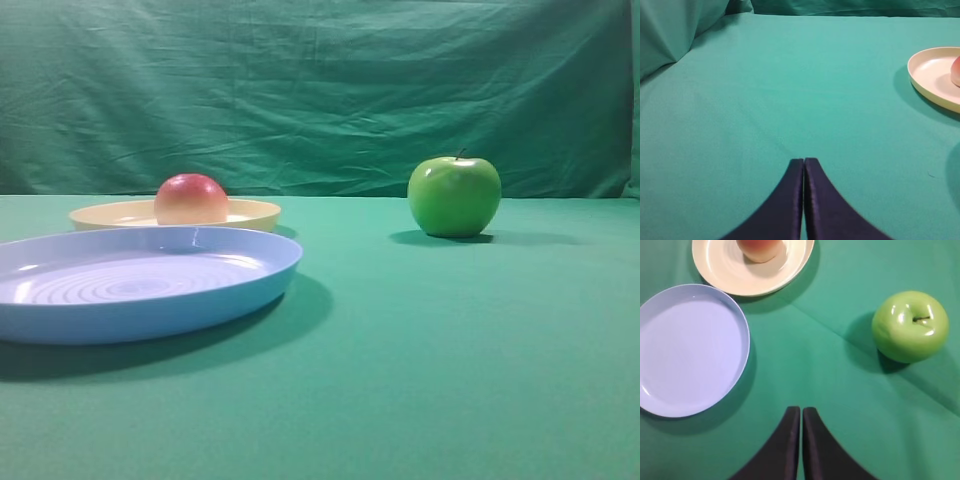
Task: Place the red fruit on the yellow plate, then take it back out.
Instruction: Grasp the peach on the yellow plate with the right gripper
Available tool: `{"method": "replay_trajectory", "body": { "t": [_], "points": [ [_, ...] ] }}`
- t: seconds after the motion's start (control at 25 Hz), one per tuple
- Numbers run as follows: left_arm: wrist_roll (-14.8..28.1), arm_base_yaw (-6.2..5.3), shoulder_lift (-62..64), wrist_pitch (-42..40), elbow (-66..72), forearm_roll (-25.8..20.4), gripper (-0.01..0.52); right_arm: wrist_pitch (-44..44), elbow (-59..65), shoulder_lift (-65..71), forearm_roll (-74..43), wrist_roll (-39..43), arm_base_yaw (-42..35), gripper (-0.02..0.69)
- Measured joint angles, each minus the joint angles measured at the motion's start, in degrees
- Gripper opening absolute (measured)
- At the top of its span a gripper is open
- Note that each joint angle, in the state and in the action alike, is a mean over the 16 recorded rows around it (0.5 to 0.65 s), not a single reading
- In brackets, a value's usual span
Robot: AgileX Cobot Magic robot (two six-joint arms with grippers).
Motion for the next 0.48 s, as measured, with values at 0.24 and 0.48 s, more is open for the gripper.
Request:
{"method": "replay_trajectory", "body": {
  "t": [0.24,0.48],
  "points": [
    [0.00,0.00,0.00,0.00,0.00,0.00,0.000,4.22,-17.36,15.65,-2.15,-0.46,2.79,0.000],
    [0.00,0.00,0.00,0.00,0.00,0.00,0.000,5.40,-32.76,29.70,-3.41,-1.56,6.80,0.000]
  ]
}}
